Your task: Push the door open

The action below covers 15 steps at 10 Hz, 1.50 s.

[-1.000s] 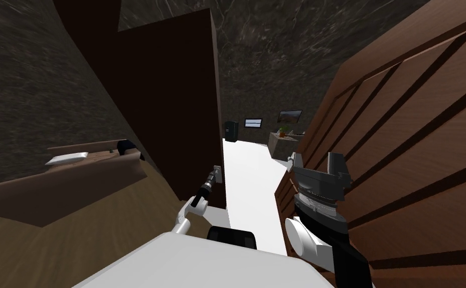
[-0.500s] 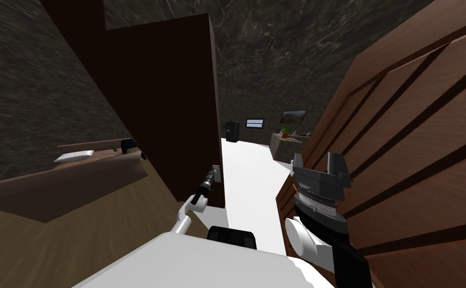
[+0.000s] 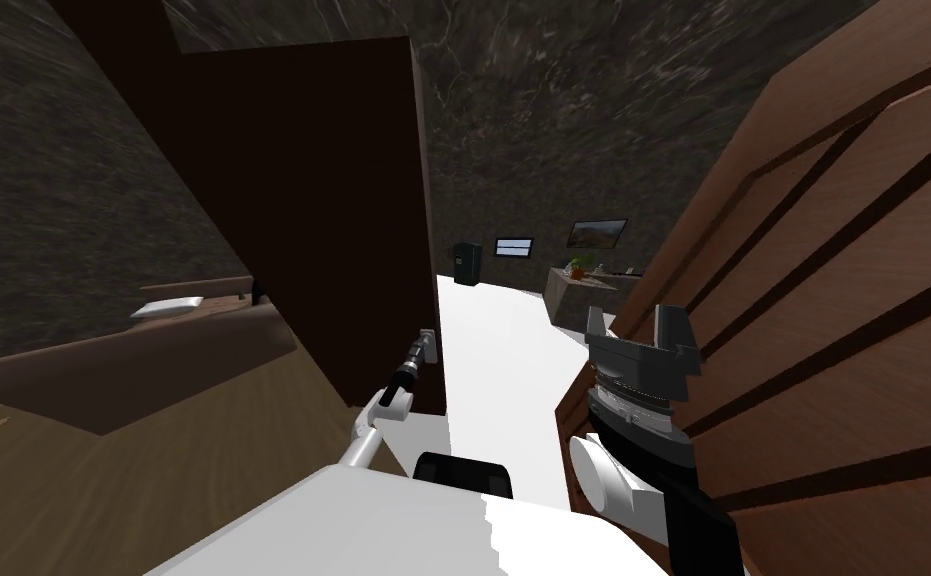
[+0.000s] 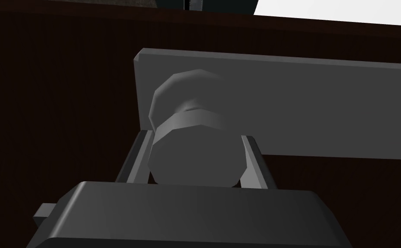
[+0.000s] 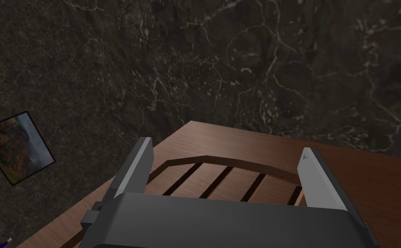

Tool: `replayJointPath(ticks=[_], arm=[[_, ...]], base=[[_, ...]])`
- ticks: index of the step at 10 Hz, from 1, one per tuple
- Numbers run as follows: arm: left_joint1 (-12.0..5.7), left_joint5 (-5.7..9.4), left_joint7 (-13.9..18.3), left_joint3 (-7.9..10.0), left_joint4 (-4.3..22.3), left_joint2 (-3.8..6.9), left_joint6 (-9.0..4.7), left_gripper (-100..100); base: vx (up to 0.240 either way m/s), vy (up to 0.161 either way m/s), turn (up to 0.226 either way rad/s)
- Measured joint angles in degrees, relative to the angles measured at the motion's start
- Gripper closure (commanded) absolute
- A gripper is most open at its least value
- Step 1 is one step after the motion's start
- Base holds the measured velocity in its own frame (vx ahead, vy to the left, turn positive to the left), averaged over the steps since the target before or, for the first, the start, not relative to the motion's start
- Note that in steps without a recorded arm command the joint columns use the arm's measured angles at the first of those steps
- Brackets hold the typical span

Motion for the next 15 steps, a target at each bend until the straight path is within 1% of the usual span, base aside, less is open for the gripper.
replayJointPath(ticks=[2,3,4,5,6,7,9,11,12,13,14,15], arm=[[-0.85,0.22,-0.34,1.74,1.17,-0.1,-0.47,100],[-1.0,0.29,-0.52,2.43,1.46,-0.18,-0.43,100],[-1.07,0.34,-0.68,2.98,1.52,-0.34,-0.31,100],[-1.18,0.39,-0.68,3.16,1.42,-0.29,-0.34,100],[-1.4,0.47,-0.69,3.47,1.93,-0.13,-0.49,100],[-1.12,0.52,-0.75,3.77,2.06,-0.04,-0.54,100],[-1.56,0.59,-1.06,4.75,2.57,0.12,-0.47,100],[-1.35,0.7,-1.23,5.56,2.61,0.39,-0.73,100],[-1.28,0.82,-1.2,5.99,2.16,0.73,-0.36,100],[-1.42,0.88,-1.33,6.6,2.04,0.79,-0.12,100],[-1.41,0.98,-1.42,7.16,2.26,0.97,-0.26,100],[-1.55,0.99,-1.64,7.74,2.23,0.87,-0.24,100]], base=[[0.166,-0.13,0.07],[0.182,-0.085,0.046],[0.081,-0.028,0.027],[0.121,-0.021,0.04],[0.179,-0.041,0.04],[0.153,-0.066,0.043],[0.174,-0.046,0.038],[0.199,-0.056,0.048],[0.189,-0.061,0.072],[0.22,-0.043,0.056],[0.176,-0.031,0.036],[0.14,-0.052,0.041]])
